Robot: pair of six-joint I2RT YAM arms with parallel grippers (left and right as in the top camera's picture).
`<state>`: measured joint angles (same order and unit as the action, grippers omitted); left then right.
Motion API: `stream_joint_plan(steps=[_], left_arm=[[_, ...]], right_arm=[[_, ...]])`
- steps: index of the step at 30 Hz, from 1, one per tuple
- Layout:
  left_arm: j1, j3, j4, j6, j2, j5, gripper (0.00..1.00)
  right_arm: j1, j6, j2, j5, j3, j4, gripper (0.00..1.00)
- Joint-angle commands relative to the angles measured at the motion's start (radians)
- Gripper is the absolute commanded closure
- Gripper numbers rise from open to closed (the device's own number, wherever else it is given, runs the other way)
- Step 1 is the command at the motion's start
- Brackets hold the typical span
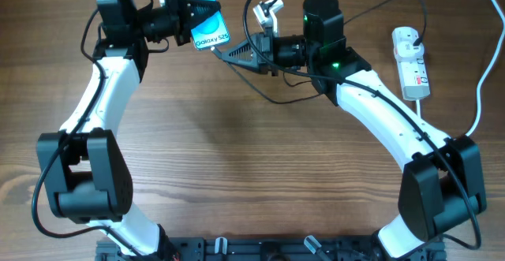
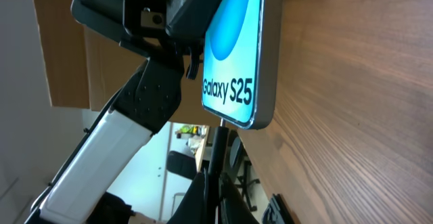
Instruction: Plug charger to phone and switch on socket
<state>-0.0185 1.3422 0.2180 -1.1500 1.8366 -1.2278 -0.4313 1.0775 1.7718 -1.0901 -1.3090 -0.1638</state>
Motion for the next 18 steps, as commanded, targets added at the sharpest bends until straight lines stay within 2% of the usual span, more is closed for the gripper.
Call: stream_joint_plan(steps=[1,8,11,13,14,15,16,17,18], left_arm=[[0.016,0.014,-0.005,-0.034,0.000,-0.034,0.96],[0.016,0.014,-0.148,-0.037,0.000,0.018,0.96],[0.002,0.014,-0.277,-0.015,0.000,0.018,0.96],[-0.011,0.013,-0.369,0.103,0.000,0.023,0.96],[-0.016,0.014,-0.418,0.141,0.000,0.042,0.96],[-0.027,0.014,-0.530,0.220,0.000,0.108,0.96],[-0.037,0.014,-0.596,0.260,0.000,0.160,0.96],[-0.048,0.013,-0.694,0.314,0.000,0.260,0.96],[-0.053,0.013,-0.758,0.343,0.000,0.349,0.96]], right_arm=[[0.003,0.008,-0.010,0.104,-0.007,-0.039,0.96],[0.003,0.003,-0.010,0.117,-0.007,-0.040,0.96],[0.003,-0.027,-0.010,0.126,-0.007,-0.037,0.96],[0.003,-0.150,-0.010,0.126,-0.007,0.051,0.96],[0.003,-0.246,-0.010,0.127,-0.007,0.142,0.96],[0.003,-0.401,-0.010,0.159,-0.007,0.293,0.93],[0.003,-0.502,-0.010,0.217,-0.007,0.420,0.89],[0.003,-0.633,-0.009,0.346,-0.007,0.595,0.78],[0.003,-0.698,-0.008,0.433,-0.007,0.682,0.69]])
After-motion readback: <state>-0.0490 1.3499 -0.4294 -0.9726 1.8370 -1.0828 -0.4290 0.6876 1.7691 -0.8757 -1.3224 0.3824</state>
